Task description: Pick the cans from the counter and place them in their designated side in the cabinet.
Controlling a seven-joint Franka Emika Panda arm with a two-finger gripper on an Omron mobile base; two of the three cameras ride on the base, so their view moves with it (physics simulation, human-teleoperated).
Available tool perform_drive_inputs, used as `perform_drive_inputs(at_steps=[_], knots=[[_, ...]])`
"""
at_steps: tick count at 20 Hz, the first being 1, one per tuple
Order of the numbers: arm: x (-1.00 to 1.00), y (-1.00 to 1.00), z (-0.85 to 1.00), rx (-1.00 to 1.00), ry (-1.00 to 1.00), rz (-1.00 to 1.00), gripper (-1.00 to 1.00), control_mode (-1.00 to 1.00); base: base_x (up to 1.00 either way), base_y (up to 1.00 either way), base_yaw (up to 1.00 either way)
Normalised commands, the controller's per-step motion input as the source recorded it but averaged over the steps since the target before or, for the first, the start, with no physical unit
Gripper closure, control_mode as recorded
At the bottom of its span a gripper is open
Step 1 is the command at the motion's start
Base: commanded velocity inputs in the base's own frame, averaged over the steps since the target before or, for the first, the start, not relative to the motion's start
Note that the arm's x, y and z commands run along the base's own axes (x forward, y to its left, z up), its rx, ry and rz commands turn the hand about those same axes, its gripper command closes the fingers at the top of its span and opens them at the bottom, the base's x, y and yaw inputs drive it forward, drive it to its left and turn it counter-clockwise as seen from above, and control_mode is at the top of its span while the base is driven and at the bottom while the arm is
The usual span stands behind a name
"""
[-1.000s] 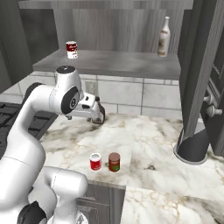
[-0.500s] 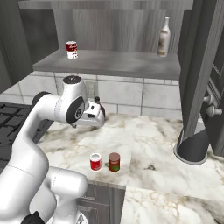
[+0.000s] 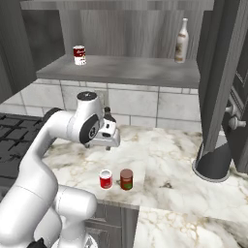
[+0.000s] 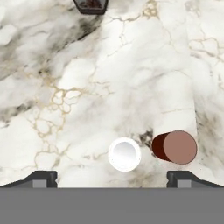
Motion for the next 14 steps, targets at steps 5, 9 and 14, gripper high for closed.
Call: perform_drive_inputs(at_steps=[5,9,14], knots=[[0.0,-0.11,-0.27,0.0,0.03,0.0,-1.0,-1.0,0.0,0.0,0.0],[0.0,-0.04,-0.3,0.0,0.04,0.0,-1.0,-1.0,0.0,0.0,0.0],[0.0,-0.02,-0.3,0.0,0.04,0.0,-1.0,-1.0,0.0,0.0,0.0]])
